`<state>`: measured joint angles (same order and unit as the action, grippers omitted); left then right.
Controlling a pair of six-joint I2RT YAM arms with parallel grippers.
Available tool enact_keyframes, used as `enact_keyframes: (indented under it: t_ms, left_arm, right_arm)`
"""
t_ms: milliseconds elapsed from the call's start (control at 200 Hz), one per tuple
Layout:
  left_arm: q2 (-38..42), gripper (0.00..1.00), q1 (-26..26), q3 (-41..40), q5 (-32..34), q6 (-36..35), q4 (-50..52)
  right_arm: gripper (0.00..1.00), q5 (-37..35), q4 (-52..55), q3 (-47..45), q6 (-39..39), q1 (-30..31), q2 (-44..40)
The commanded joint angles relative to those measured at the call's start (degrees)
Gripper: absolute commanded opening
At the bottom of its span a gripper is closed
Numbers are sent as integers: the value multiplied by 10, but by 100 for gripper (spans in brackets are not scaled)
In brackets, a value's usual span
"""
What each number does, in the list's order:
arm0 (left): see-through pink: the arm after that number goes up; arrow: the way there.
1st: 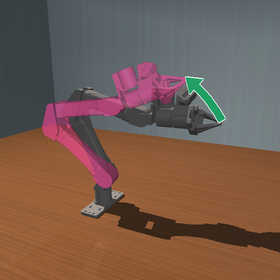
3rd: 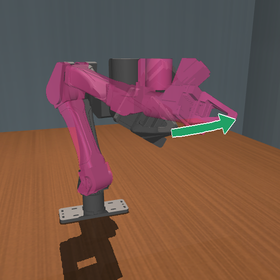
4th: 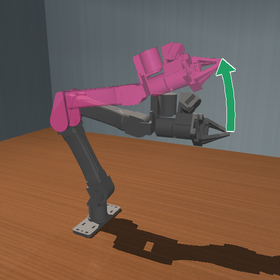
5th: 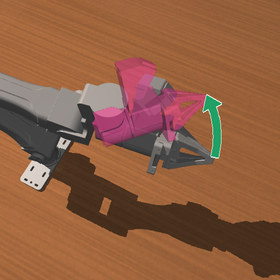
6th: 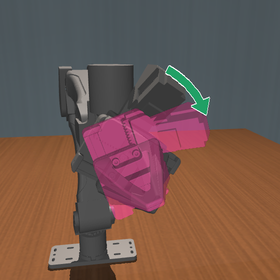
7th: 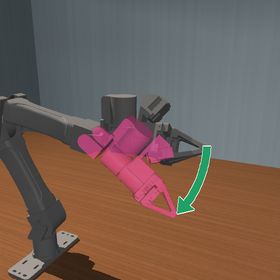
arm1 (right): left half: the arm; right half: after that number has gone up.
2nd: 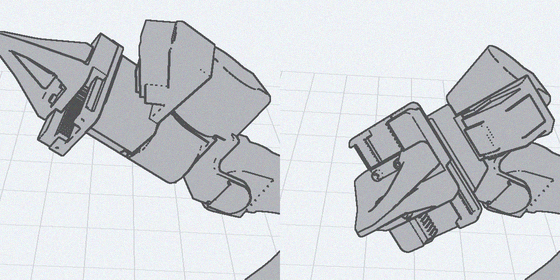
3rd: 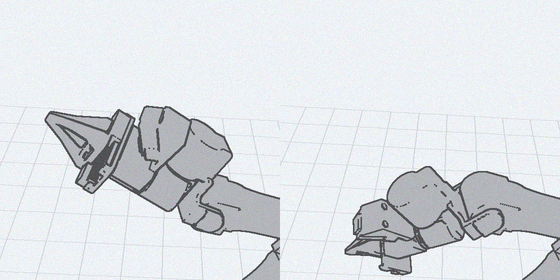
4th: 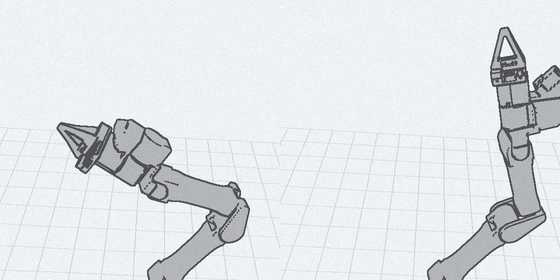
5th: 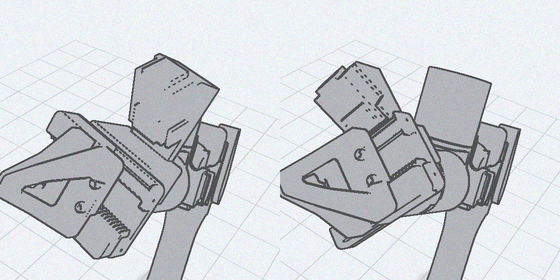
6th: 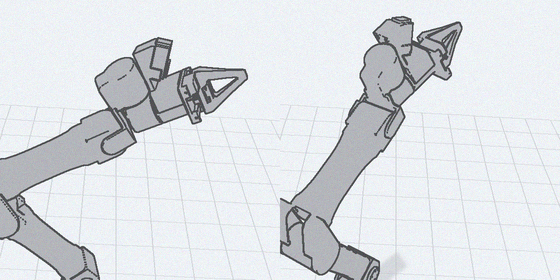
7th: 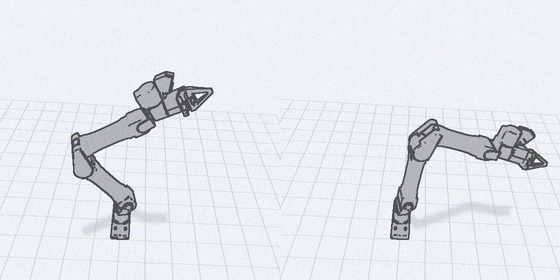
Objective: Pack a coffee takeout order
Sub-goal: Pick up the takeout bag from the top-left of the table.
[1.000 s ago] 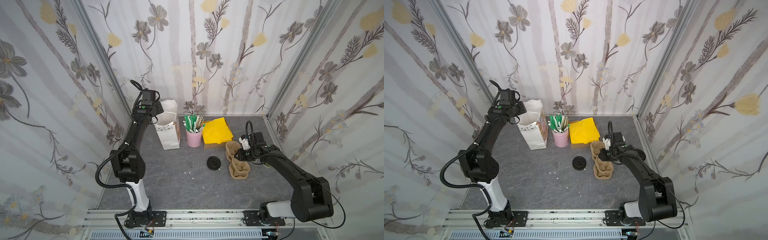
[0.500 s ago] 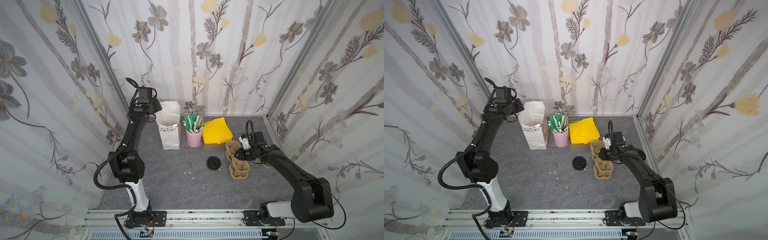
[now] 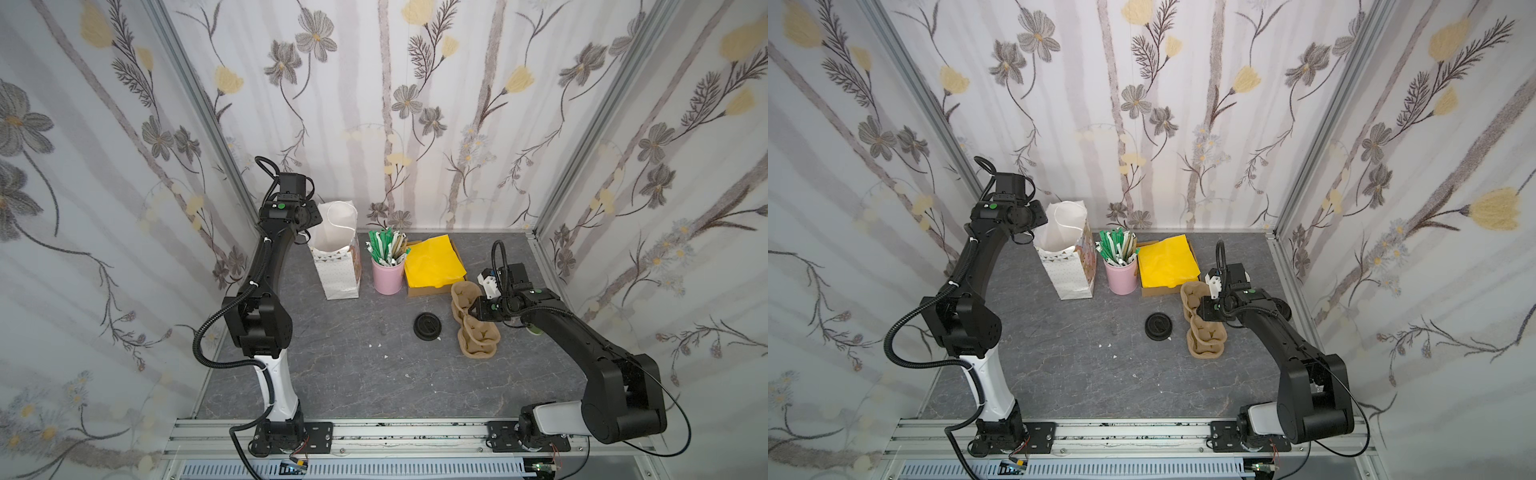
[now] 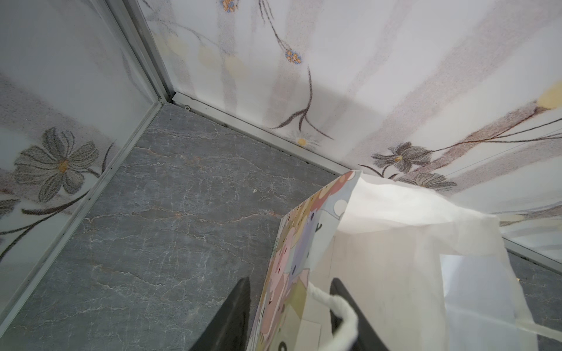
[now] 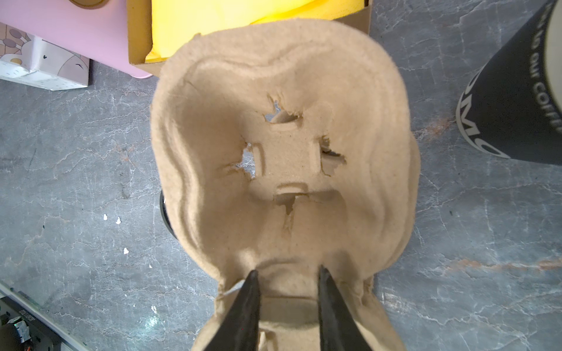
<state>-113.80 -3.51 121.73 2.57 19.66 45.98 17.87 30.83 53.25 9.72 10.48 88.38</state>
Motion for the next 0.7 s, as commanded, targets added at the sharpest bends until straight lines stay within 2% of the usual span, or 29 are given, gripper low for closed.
enact_keyframes:
  t_ms: [0, 195, 325, 405, 475, 590, 694]
  left_arm:
    - [-9, 45, 0, 8, -4, -2, 21]
    - [-21, 38, 0, 11, -26, 2, 30]
    - [-24, 30, 1, 17, -36, 1, 32]
    - [-23, 19, 1, 23, -46, 4, 31]
    - [-22, 15, 1, 26, -60, 6, 31]
    - [-24, 0, 1, 25, -78, 7, 31]
    - [-22, 0, 1, 25, -94, 13, 31]
  right_arm:
    - [29, 13, -12, 8, -8, 0, 6]
    - [29, 19, -11, 8, -6, 0, 6]
    - [29, 17, -10, 7, -5, 0, 4]
    - [29, 17, -10, 5, -2, 0, 0]
    - [29, 16, -10, 4, 0, 0, -3]
    - [30, 12, -9, 3, 0, 0, -7]
    - [29, 12, -5, 5, 0, 0, -7]
